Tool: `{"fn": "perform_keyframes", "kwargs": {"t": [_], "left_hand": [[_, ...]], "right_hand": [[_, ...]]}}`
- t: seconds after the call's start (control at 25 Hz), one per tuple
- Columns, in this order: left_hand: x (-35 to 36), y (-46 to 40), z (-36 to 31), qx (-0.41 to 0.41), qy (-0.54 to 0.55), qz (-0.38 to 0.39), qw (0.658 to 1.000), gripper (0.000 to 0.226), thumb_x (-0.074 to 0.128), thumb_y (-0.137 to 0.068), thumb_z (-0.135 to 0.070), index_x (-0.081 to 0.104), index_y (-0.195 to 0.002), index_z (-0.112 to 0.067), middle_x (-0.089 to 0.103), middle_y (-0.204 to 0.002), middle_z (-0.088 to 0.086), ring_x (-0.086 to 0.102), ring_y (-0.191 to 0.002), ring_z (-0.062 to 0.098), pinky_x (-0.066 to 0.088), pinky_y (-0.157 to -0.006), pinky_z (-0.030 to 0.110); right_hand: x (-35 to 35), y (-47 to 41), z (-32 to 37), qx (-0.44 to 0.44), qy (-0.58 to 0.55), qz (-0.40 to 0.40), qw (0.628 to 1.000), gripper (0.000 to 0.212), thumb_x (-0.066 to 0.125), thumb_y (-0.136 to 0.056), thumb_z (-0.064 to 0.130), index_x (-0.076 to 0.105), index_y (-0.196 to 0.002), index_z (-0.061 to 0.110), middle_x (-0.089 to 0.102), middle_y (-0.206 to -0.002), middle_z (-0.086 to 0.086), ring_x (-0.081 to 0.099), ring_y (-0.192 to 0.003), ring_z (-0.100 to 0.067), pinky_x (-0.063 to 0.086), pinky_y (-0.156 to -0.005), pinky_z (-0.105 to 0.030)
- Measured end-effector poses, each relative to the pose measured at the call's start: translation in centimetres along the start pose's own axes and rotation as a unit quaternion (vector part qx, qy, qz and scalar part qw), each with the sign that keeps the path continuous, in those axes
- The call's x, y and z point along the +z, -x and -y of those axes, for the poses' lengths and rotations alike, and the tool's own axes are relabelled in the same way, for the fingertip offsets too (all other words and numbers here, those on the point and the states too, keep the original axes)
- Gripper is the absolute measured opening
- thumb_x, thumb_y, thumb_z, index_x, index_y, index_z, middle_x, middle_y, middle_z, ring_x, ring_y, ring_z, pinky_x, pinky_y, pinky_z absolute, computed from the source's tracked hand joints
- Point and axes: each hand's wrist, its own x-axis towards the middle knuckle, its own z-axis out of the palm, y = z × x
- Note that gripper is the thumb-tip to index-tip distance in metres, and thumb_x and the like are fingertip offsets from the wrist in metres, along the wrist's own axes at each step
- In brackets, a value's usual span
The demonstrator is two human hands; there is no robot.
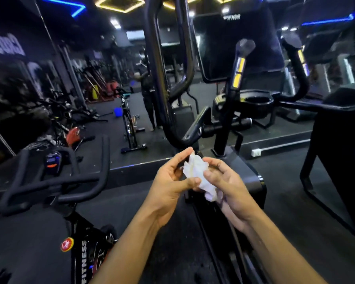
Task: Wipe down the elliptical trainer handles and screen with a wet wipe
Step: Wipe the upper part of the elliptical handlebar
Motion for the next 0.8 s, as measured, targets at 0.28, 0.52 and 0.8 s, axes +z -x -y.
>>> {"fn": "perform_keyframes", "kwargs": {"t": [0.28,0.52,0.8], "left_hand": [[-2.0,-3.1,-3.9,0.044,-0.001,0.015,0.999,0.084,0.081,-0.072,0.005,0.056,-0.148,-0.022,0.069,-0.137,0.002,0.062,-0.131,0.022,0.054,-0.107,0.037],[-1.0,-5.7,-6.4,0.069,-0.001,-0.010,0.998,0.079,0.089,-0.078,-0.014,0.054,-0.148,-0.022,0.076,-0.123,0.004,0.071,-0.119,0.021,0.055,-0.105,0.037],[0.7,-9.7,-7.6,0.114,-0.059,0.004,0.992,0.074,0.083,-0.081,0.005,0.058,-0.144,-0.027,0.067,-0.139,0.002,0.070,-0.121,0.016,0.056,-0.104,0.042]], "right_hand": [[3.5,-4.1,4.3,-0.040,-0.009,-0.020,0.999,0.020,0.067,-0.091,0.018,0.061,-0.089,0.000,0.067,-0.084,-0.020,0.066,-0.070,-0.022,0.058,-0.062,-0.031],[5.9,-7.0,5.9,-0.055,-0.134,-0.069,0.987,0.045,0.052,-0.103,0.029,0.060,-0.130,-0.006,0.071,-0.118,-0.025,0.065,-0.117,-0.041,0.048,-0.104,-0.050],[7.7,-8.1,6.4,-0.098,-0.111,-0.110,0.983,0.034,0.049,-0.105,0.022,0.062,-0.133,0.008,0.071,-0.124,-0.016,0.067,-0.119,-0.027,0.048,-0.105,-0.045]]}}
